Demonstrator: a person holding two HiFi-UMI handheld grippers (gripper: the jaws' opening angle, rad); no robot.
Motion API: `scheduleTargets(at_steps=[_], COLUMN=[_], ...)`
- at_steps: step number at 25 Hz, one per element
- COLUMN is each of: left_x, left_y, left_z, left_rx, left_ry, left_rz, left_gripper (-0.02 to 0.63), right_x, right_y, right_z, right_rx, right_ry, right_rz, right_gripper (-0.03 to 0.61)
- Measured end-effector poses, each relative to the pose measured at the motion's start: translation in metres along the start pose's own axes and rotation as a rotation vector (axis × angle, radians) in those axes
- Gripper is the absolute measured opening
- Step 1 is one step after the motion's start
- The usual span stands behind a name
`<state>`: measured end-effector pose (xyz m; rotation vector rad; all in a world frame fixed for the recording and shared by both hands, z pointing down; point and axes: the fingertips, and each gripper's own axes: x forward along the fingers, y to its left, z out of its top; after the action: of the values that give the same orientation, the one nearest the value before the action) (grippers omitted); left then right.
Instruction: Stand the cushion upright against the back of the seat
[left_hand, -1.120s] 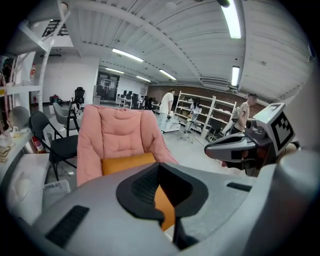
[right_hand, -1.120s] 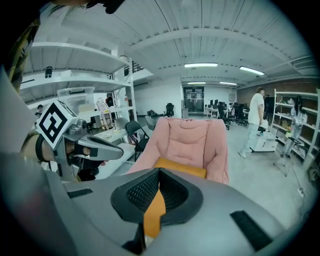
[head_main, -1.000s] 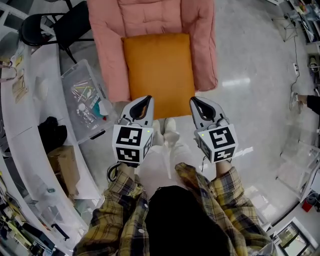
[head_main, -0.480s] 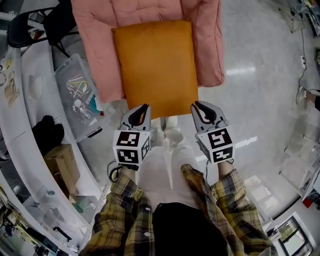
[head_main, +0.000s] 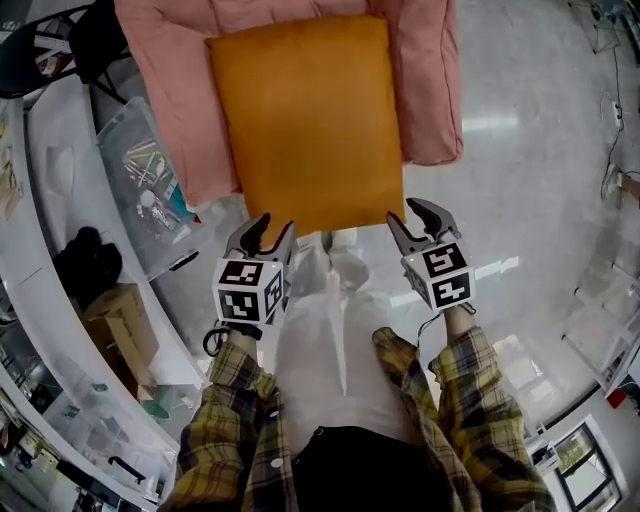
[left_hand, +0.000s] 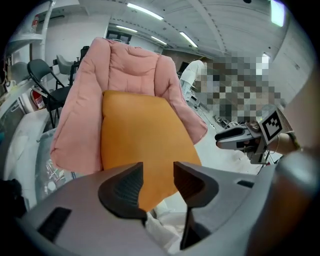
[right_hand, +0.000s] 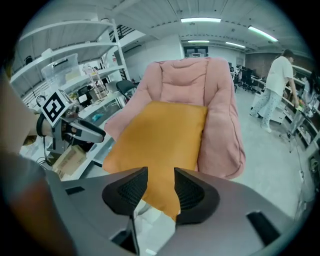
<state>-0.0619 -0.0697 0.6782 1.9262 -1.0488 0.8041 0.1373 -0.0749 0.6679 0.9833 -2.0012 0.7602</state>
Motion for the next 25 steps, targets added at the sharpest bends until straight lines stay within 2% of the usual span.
scheduleTargets(at_steps=[8, 17, 25], left_x=[0.028, 0.043, 0.045], left_y=[0.027, 0.042, 0.049], left_z=[-0.051, -0.107, -0.120], left_rx=[-0.009, -0.027, -0.018], left_ry=[0.110, 0.236, 0.254], left_rz=[0.035, 0.051, 0.087], left_gripper=[0.233, 0.275, 0.276], right_x=[0.040, 0.070, 0.091], right_y=[-0.022, -0.030, -0.027], right_z=[-0.058, -0.111, -0.156], right_rx=[-0.013, 0.000, -0.016], right_ry=[0.130, 0.241, 0.331], right_rz=[0.016, 0.036, 0.063], right_gripper=[0.199, 0.216, 0.218])
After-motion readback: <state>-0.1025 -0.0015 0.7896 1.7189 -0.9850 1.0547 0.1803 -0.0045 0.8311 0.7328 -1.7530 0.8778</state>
